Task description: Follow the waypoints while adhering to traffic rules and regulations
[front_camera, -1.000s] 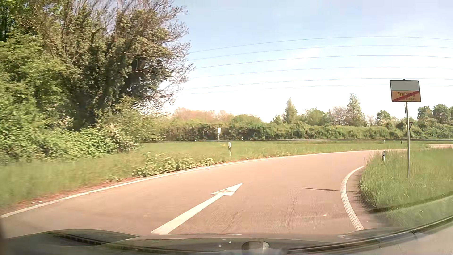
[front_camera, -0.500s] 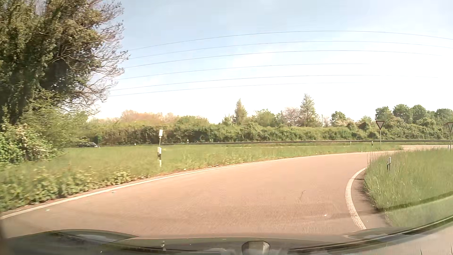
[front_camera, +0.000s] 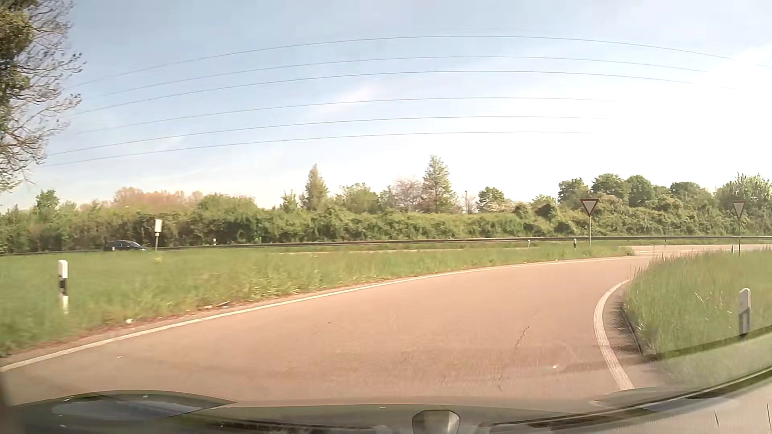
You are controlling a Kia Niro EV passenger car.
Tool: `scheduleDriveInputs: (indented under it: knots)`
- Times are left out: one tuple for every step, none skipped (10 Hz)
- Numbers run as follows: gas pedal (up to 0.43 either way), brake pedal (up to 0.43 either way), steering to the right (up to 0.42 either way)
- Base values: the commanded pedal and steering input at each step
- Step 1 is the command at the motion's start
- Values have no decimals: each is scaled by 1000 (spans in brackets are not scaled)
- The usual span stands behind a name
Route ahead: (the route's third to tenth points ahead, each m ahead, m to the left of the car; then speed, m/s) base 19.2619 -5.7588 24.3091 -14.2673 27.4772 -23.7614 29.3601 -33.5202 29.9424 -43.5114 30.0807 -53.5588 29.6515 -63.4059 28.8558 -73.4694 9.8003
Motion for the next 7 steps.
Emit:
scheduleDriveInputs:
  knots:
    - [47, 0, 181]
    - [59, 0, 180]
    - [67, 0, 180]
    - [67, 0, 180]
    - [67, 0, 180]
    - [79, 0, 180]
    - [87, 0, 180]
